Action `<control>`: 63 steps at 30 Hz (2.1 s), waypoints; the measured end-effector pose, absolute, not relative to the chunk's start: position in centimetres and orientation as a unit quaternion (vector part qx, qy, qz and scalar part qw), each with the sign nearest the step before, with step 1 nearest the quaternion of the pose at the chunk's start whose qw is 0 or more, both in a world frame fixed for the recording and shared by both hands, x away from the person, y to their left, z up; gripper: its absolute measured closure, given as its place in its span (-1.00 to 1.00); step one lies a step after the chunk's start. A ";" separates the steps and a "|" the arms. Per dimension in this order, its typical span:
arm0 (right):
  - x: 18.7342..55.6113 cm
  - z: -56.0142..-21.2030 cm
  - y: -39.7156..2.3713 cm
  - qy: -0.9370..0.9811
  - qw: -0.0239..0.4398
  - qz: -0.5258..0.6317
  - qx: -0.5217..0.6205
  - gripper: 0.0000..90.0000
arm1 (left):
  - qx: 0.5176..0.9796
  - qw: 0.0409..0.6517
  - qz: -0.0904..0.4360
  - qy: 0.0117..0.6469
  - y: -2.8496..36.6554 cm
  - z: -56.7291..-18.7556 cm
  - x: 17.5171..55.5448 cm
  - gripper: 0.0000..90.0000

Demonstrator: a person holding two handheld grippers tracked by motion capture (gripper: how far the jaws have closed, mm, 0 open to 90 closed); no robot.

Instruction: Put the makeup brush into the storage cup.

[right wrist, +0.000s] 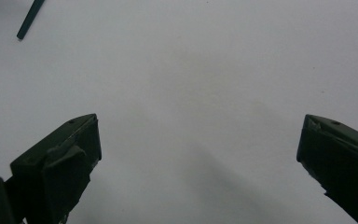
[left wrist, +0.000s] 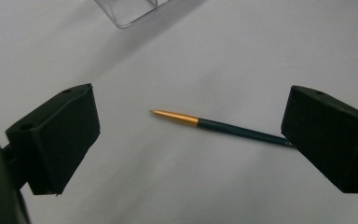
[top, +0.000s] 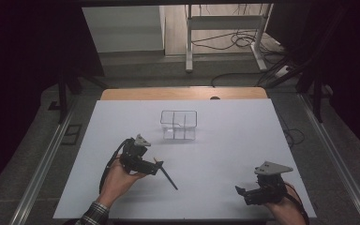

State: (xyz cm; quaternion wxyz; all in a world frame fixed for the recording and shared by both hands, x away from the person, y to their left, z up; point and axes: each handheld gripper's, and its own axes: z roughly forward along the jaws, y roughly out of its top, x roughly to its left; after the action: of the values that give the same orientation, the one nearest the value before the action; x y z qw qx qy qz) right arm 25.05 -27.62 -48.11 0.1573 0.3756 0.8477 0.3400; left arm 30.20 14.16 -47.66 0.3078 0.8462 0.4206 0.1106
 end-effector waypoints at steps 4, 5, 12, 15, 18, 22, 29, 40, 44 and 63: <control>25.1 -48.1 -27.6 0.848 0.157 0.339 0.375 -1.00 | 0.849 0.301 0.110 0.419 13.5 -47.9 30.5 -0.85; 25.1 -48.1 -27.6 0.849 0.157 0.339 0.375 -1.00 | 0.850 0.299 0.111 0.419 13.3 -47.9 30.6 -0.85; 25.1 -48.2 -27.6 0.850 0.154 0.337 0.376 -1.00 | 0.852 0.293 0.107 0.421 12.5 -48.6 30.9 -0.75; 25.1 -48.2 -27.5 0.850 0.153 0.335 0.377 -1.00 | 0.854 0.288 0.100 0.422 12.2 -49.1 30.9 -0.68; 25.1 -48.3 -27.6 0.850 0.153 0.334 0.376 -1.00 | 0.856 0.280 0.093 0.424 12.1 -49.5 30.9 -0.63; 25.1 -48.3 -27.6 0.851 0.153 0.332 0.376 -1.00 | 0.857 0.274 0.088 0.427 11.8 -50.1 30.8 -0.57; 25.1 -48.4 -27.6 0.855 0.152 0.325 0.374 -1.00 | 0.859 0.257 0.091 0.433 11.1 -50.8 30.7 -0.50; 25.1 -48.5 -27.5 0.858 0.150 0.321 0.371 -0.99 | 0.858 0.225 0.096 0.451 10.6 -52.0 30.6 -0.22; 25.1 -48.5 -27.5 0.860 0.150 0.317 0.372 -0.99 | 0.851 0.223 0.086 0.468 10.8 -52.0 30.5 0.05; 25.1 -48.6 -27.5 0.862 0.146 0.314 0.371 -0.97 | 0.857 0.238 0.056 0.454 12.0 -51.3 30.9 0.86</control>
State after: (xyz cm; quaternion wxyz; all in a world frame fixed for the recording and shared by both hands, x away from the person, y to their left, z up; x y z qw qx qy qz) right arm 25.09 -27.47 -48.62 0.1462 0.3712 0.8616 0.3139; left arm 30.93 11.97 -51.25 0.2375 0.8570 0.4538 0.0564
